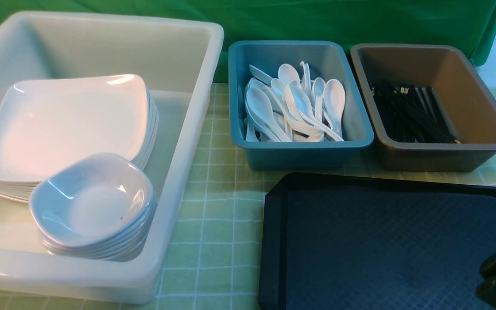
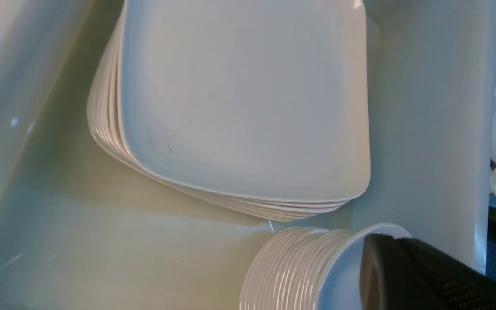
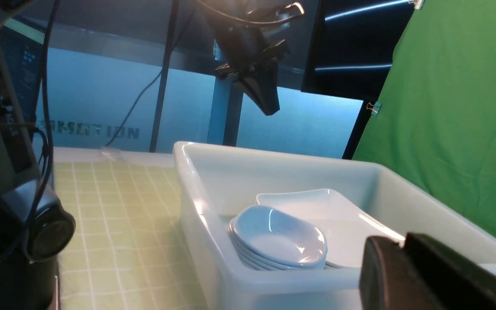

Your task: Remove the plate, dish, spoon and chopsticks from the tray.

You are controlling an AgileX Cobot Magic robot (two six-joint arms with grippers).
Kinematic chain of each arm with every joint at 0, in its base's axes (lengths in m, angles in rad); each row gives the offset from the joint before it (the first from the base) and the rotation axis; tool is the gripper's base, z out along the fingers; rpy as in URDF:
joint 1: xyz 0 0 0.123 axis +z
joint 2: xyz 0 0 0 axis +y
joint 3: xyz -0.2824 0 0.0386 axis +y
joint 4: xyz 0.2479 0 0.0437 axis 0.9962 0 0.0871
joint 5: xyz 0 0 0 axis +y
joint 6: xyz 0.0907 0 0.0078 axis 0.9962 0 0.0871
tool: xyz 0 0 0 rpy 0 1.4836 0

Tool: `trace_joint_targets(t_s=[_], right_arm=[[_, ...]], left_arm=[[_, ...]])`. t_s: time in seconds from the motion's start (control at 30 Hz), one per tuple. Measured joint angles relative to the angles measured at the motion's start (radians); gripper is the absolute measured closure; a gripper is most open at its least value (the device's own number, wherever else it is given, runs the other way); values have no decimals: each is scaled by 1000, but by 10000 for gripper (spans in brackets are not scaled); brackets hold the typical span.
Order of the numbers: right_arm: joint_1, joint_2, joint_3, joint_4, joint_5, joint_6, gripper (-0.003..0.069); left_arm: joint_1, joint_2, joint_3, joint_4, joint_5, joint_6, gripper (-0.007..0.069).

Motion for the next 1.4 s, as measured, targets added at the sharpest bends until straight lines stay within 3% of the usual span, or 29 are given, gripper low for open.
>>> trace_joint_targets(t_s=[0.27, 0.4, 0.5, 0.73, 0.8, 0.83, 0.97, 1.13, 1.3, 1.4], right_arm=[[0, 0, 0, 9, -1, 0, 580], [0, -10, 15, 156, -3, 1, 569], [-17, -32, 46, 193, -2, 1, 560], [-318, -143, 215, 213, -1, 1, 543], [-454, -207, 287, 214, 0, 1, 538], [-467, -213, 294, 214, 0, 1, 538], [-772, -330, 434, 213, 14, 1, 529], [-1030, -405, 521, 181, 89, 1, 521], [-1181, -433, 530, 138, 137, 1, 510], [-1213, -433, 530, 99, 142, 1, 503]], left_arm=[[0, 0, 0, 4, 1, 1, 623], [0, 0, 0, 4, 1, 2, 622], [0, 0, 0, 4, 1, 2, 622], [0, 0, 0, 4, 1, 2, 622], [0, 0, 0, 4, 1, 2, 622], [0, 0, 0, 4, 1, 2, 622], [0, 0, 0, 4, 1, 2, 622], [0, 0, 0, 7, 1, 6, 622], [0, 0, 0, 8, 1, 6, 622], [0, 0, 0, 1, 1, 6, 622]])
